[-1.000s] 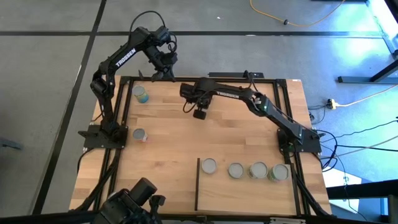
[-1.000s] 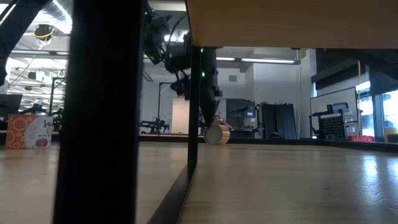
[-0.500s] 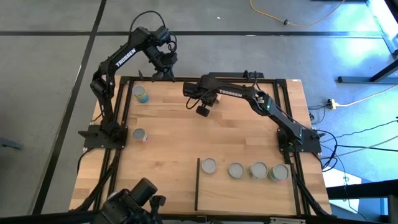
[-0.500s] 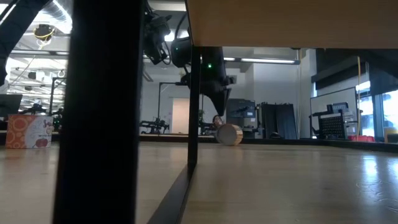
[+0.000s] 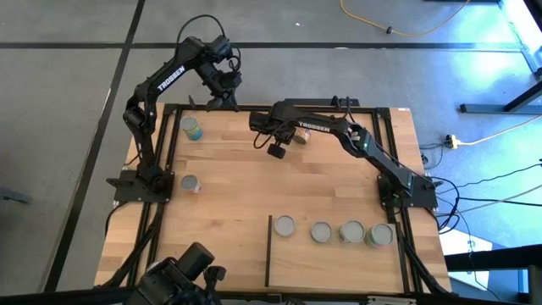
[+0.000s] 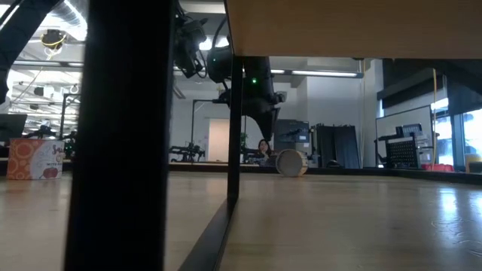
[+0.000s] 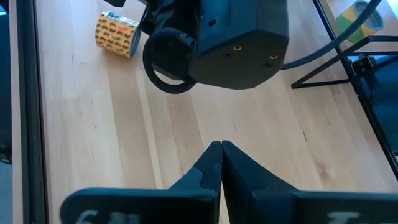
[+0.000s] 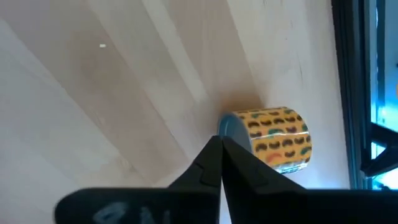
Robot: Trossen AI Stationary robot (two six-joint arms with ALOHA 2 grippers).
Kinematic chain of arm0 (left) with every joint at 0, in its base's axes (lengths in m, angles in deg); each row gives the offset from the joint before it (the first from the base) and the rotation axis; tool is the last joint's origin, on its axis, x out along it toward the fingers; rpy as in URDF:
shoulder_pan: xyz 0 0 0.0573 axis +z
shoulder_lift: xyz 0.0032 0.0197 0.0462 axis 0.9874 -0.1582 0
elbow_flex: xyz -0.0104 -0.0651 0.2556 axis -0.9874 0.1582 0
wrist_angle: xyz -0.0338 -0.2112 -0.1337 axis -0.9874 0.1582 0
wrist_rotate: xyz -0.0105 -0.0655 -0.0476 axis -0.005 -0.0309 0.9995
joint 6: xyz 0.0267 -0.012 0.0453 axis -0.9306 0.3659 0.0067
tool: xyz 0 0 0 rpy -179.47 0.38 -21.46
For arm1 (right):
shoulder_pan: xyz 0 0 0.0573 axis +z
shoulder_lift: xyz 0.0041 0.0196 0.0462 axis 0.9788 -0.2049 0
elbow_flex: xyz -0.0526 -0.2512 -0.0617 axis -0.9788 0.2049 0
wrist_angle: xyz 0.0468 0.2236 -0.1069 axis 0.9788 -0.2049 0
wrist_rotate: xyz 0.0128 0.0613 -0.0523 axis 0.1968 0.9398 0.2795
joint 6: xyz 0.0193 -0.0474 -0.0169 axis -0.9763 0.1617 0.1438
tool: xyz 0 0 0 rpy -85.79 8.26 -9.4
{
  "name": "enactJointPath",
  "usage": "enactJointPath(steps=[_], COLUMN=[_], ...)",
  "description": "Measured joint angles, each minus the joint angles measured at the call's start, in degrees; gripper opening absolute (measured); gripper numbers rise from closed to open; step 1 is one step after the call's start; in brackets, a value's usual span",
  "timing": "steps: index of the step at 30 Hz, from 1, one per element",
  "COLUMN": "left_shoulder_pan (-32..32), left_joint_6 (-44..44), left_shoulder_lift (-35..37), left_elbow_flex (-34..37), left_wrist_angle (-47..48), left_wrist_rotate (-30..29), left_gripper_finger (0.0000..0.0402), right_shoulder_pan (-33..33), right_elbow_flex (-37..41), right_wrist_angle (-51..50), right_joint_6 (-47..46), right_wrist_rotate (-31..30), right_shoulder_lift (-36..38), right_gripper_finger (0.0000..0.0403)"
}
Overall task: Pick and place cans onto a shelf
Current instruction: Put the yellow canned black beans on the shelf
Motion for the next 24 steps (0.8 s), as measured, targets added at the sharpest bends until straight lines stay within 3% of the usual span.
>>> enactJointPath(steps=[5,15,24], left_shoulder_pan=[0.0,0.0,0.0], left_joint_6=[0.0,0.0,-0.4], left_shoulder_lift=[0.0,0.0,0.0], left_elbow_flex=[0.0,0.0,0.0], left_wrist_angle=[0.0,0.0,0.0], left_wrist_rotate=[0.0,0.0,-0.2], left_gripper_finger=[0.0,0.0,0.0], right_shoulder_pan=[-0.5,-0.5,0.2], right_elbow_flex=[0.0,0.7,3.3], right_wrist_angle=[-1.3,-2.2,-2.2], right_joint_6=[-1.1,-4.1,4.7], right_wrist_rotate=[2.4,-0.2,1.6], right_shoulder_lift=[0.0,0.1,2.9], right_gripper_finger=[0.0034,0.0095,0.01])
